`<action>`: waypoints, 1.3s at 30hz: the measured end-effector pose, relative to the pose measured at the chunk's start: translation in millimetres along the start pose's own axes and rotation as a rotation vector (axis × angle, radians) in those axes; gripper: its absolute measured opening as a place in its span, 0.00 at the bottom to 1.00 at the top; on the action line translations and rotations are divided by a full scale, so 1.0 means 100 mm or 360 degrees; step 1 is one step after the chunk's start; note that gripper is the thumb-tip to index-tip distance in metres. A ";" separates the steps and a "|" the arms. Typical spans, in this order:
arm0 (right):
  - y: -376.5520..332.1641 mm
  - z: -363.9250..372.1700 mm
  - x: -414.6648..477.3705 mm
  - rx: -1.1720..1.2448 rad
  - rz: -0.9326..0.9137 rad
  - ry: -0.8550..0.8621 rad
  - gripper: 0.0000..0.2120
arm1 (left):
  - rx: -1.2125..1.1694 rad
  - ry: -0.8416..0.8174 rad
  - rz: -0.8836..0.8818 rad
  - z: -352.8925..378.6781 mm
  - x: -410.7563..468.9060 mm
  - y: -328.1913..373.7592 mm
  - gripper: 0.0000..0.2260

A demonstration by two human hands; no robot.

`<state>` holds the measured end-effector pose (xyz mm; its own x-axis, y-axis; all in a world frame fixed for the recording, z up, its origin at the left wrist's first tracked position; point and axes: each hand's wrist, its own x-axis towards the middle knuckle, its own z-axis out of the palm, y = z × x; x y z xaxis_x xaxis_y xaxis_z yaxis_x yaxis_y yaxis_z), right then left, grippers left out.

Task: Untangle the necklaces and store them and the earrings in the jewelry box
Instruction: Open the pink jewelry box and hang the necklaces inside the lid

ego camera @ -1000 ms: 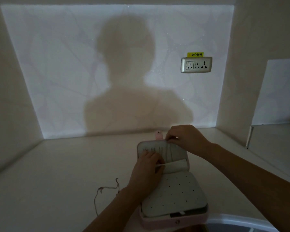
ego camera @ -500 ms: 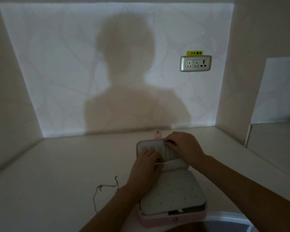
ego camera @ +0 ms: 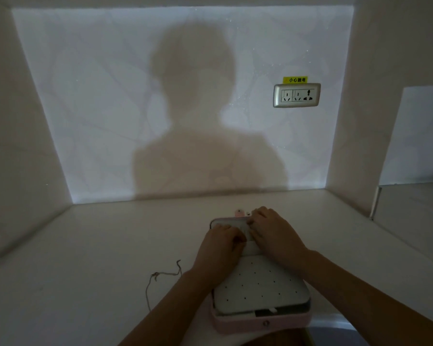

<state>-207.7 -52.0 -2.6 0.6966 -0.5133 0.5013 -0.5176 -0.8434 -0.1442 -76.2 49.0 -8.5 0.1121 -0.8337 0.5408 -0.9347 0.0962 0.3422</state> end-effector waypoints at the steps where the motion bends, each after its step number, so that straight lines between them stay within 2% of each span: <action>1: -0.02 0.02 -0.05 0.0041 0.0008 -0.0050 0.11 | -0.0008 -0.0044 -0.0031 -0.04 0.00 0.00 0.08; 5: -0.16 -0.02 -0.20 0.0190 0.0076 -0.0288 0.15 | -0.0047 -0.0232 -0.0131 -0.30 0.01 -0.12 0.08; 9: -0.26 -0.11 -0.28 0.0295 0.0060 -0.0471 0.18 | -0.0068 -0.0316 -0.0436 -0.68 -0.08 -0.43 0.07; 12: -0.27 -0.10 -0.33 0.0297 0.0063 -0.0434 0.19 | -0.0008 -0.0509 -0.0698 -0.91 -0.24 -0.70 0.11; 16: -0.31 -0.12 -0.34 0.0263 0.0073 -0.0377 0.17 | 0.0108 -0.0819 -0.0909 -1.10 -0.47 -0.85 0.17; 19: -0.32 -0.14 -0.35 0.0265 0.0089 -0.0395 0.16 | 0.0105 -0.0822 -0.0939 -1.12 -0.57 -0.90 0.15; 22: -0.32 -0.15 -0.35 0.0264 0.0108 -0.0419 0.16 | 0.0071 -0.0785 -0.0960 -1.07 -0.59 -0.89 0.07; 30: -0.37 -0.24 -0.35 0.0299 0.0165 -0.0530 0.15 | 0.0302 -0.0908 -0.0894 -1.02 -0.55 -0.75 0.11; 32: -0.43 -0.30 -0.33 0.0322 0.0173 -0.0534 0.15 | -0.0030 -0.0766 -0.0900 -1.06 -0.57 -0.73 0.09; 34: -0.54 -0.38 -0.30 0.0315 0.0130 -0.0512 0.15 | -0.0697 -0.0565 -0.0904 -1.13 -0.59 -0.64 0.07; 36: -0.66 -0.45 -0.24 0.0475 0.0131 -0.0478 0.15 | -0.1160 -0.0488 -0.0790 -1.23 -0.60 -0.50 0.05; 39: -0.90 -0.55 -0.13 0.0995 0.0155 -0.0630 0.18 | -0.1276 -0.0528 -0.0686 -1.37 -0.54 -0.32 0.06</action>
<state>-197.1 39.1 50.5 0.8498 -0.5099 0.1337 -0.2897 -0.6637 -0.6897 -6.5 165.0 56.9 0.1756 -0.9835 0.0435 -0.3139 -0.0140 0.9494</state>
